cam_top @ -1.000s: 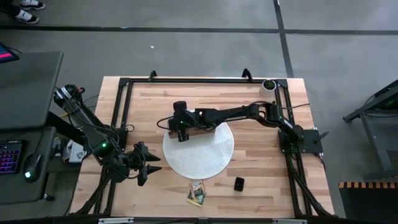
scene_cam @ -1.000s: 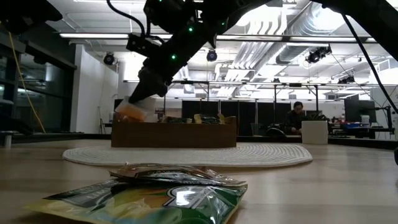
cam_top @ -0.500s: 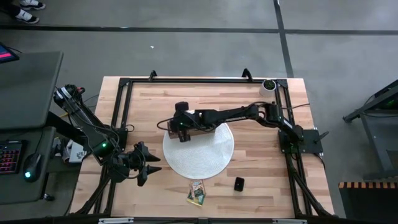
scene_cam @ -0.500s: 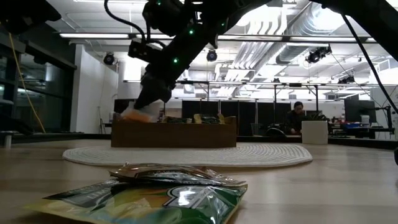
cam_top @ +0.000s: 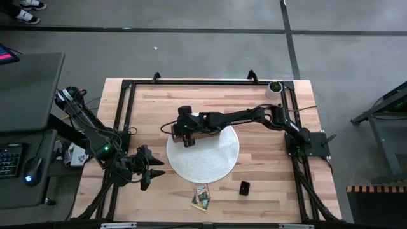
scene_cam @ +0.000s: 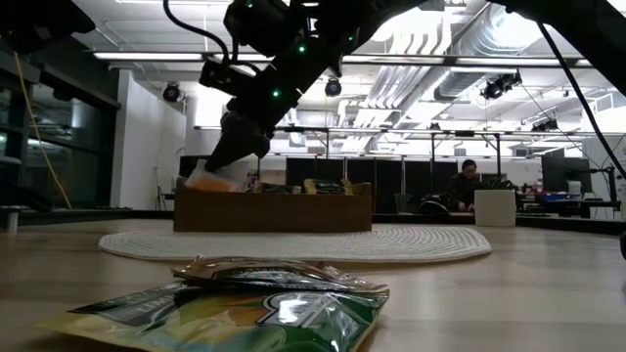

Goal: Pick & Place Tea
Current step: Put the orange tea bag into the left section of the wooden organizer

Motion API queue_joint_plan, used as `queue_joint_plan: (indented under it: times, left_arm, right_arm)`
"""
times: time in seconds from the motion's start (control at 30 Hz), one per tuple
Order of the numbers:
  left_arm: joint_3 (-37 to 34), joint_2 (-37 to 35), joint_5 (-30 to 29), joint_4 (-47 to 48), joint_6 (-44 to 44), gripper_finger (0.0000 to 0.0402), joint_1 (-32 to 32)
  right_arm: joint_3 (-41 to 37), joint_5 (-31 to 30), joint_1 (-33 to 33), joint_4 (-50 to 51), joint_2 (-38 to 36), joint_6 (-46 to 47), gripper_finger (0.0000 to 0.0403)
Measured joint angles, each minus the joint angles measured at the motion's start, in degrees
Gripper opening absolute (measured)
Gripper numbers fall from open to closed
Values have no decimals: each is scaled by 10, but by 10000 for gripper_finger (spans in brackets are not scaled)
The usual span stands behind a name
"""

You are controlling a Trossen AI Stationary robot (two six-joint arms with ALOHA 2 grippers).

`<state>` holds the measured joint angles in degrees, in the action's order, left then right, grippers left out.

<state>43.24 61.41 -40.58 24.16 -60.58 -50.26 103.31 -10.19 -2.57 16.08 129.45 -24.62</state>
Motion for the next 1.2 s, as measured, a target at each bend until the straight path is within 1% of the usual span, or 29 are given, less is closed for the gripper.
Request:
queue_joint_plan:
  times: [0.2,0.37,0.57,0.63,0.7,0.83,1.07,1.2]
  left_arm:
    - [0,0,0,0,0,199,0]
    - [0,0,0,0,0,199,0]
    - [0,0,0,0,0,199,0]
    - [0,0,1,0,-2,199,0]
    - [0,0,1,0,-2,199,0]
    - [0,0,2,0,-2,199,0]
    - [0,0,2,0,-2,199,0]
    - [0,0,2,0,-2,199,0]
  right_arm:
    - [0,-23,-4,-7,0,-2,0]
    - [0,-1,-6,-5,0,0,0]
    - [0,4,-4,-5,0,-4,0]
    - [0,18,-4,-5,0,-4,1]
    - [0,19,-5,-7,0,-1,6]
    - [0,16,-7,-9,0,0,28]
    - [0,1,-7,-9,1,4,89]
    - [0,16,-7,-9,1,2,119]
